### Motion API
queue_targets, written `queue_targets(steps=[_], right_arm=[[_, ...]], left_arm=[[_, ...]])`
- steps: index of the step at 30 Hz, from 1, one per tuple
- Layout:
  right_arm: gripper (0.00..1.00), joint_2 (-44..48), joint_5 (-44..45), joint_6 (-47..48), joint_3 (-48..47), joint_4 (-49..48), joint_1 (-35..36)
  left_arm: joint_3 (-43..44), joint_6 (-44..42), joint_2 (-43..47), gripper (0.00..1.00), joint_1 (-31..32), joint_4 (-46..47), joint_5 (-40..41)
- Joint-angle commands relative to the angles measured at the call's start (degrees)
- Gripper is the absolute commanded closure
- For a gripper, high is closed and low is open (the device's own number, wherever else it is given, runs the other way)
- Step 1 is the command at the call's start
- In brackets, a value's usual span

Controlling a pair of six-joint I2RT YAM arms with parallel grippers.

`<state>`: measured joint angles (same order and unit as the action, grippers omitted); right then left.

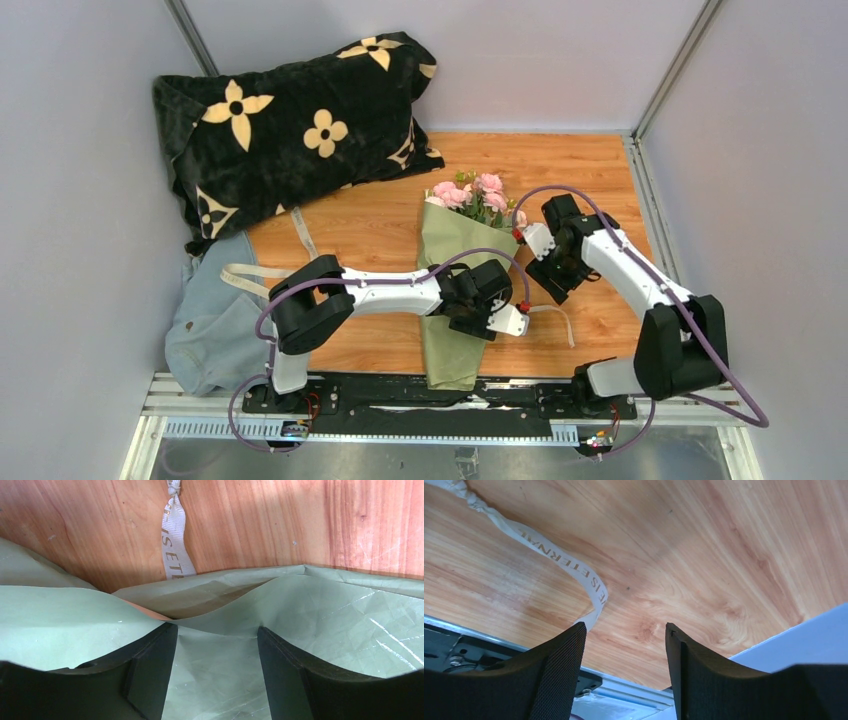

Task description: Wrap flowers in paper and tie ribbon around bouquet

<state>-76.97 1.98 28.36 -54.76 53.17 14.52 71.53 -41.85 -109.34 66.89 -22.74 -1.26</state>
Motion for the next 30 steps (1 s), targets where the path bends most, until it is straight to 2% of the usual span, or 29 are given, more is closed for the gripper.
queue_targets(steps=[1,5,10,12,13,14,15,18,21,23,26,30], right_arm=[[0.36,-5.0,-0.7,5.3,0.9,-2.4,0.3],[0.39,-9.4,-8.3,5.5,1.1,-2.4,0.4],[0.41,-14.1,-8.4,5.9,4.3,-5.6,0.8],[0.47,-16.1,-6.8,5.6,3.8,-5.6,0.9],[0.59,-16.7,-5.3,5.4,3.4,-5.5,0.9],[0.83,-17.1,-3.4,5.2,2.9,-5.3,0.9],[0.99,-17.0,0.8,4.2,2.2,-5.2,0.6],[1.00,-14.5,4.1,2.1,0.9,-5.2,-1.1],[1.00,-9.0,12.2,-1.7,0.9,-8.9,-7.1],[1.00,-4.0,18.8,-4.0,-0.3,-12.2,-11.6],[1.00,3.4,23.5,-6.4,-2.4,-16.6,-16.2],[1.00,14.9,28.4,-4.5,-4.4,-23.4,-18.9]], left_arm=[[-2.3,0.4,-1.3,0.31,1.0,-2.0,-3.8],[-2.2,0.4,-1.1,0.31,1.0,-2.4,-3.7],[-2.2,0.3,-1.0,0.31,1.0,-2.6,-1.8],[-2.0,0.4,-1.0,0.31,1.0,-3.1,-1.6],[-2.0,0.4,-0.8,0.31,1.0,-3.1,-1.6],[-2.0,0.4,-0.7,0.31,1.1,-3.2,-1.7],[-2.0,0.5,-0.6,0.31,1.1,-3.2,-1.8],[-2.2,0.4,-0.8,0.31,1.0,-2.7,-0.9],[-2.6,0.0,-1.4,0.31,1.1,-2.6,0.5],[-3.0,-0.3,-1.4,0.31,1.2,-2.4,0.8],[-3.6,-0.7,-1.3,0.31,1.6,-2.3,1.1],[-4.1,-1.2,-1.3,0.31,2.2,-2.0,2.6]])
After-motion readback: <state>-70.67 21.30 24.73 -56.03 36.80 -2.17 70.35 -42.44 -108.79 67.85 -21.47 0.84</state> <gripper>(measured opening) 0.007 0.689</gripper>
